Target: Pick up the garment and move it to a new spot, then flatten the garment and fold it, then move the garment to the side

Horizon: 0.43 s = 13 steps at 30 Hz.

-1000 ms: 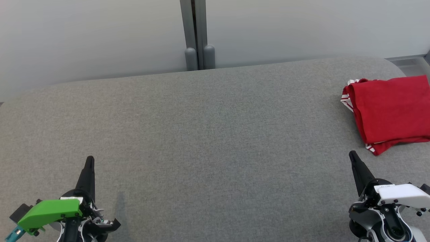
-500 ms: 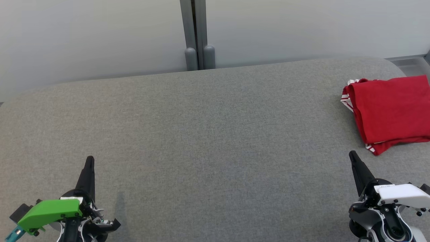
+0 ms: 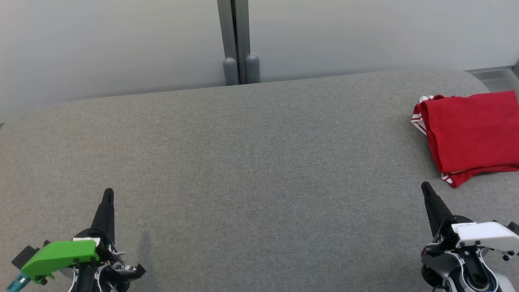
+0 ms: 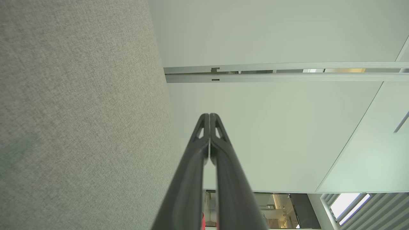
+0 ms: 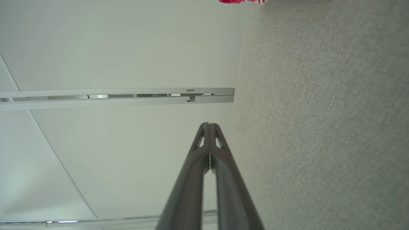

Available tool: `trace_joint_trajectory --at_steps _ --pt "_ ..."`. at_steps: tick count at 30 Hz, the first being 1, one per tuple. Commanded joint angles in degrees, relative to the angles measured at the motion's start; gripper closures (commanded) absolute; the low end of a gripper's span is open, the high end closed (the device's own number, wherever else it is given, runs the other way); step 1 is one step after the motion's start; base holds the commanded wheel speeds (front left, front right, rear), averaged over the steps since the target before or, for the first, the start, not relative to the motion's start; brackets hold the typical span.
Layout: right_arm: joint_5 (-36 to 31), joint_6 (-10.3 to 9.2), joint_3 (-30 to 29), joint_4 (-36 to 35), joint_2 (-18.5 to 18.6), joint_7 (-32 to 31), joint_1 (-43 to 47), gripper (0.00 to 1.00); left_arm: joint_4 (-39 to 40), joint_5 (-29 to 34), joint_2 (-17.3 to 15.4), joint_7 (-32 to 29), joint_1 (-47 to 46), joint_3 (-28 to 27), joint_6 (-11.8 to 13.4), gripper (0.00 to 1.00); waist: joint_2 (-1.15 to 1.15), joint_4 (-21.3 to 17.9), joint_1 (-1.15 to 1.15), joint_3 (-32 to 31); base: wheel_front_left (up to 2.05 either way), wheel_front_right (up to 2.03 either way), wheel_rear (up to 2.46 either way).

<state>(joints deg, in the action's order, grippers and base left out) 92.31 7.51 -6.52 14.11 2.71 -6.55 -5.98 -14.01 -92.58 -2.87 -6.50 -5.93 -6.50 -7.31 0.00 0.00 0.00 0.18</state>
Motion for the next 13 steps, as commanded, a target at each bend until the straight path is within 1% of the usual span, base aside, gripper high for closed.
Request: trace_joint_trajectory --at_steps 1,13 --pt "0.2 -0.04 -0.1 -0.2 0.3 -0.2 -0.4 1.00 -0.1 0.3 -0.1 -0.3 -0.7 -0.2 -0.4 1.00 0.00 0.0 0.00 0.0 0.00 0.00 0.00" --pt "0.2 -0.04 -0.1 -0.2 0.3 -0.2 -0.4 1.00 -0.1 0.3 -0.1 -0.3 -0.7 -0.2 -0.4 1.00 0.00 0.0 0.00 0.0 0.00 0.00 0.00"
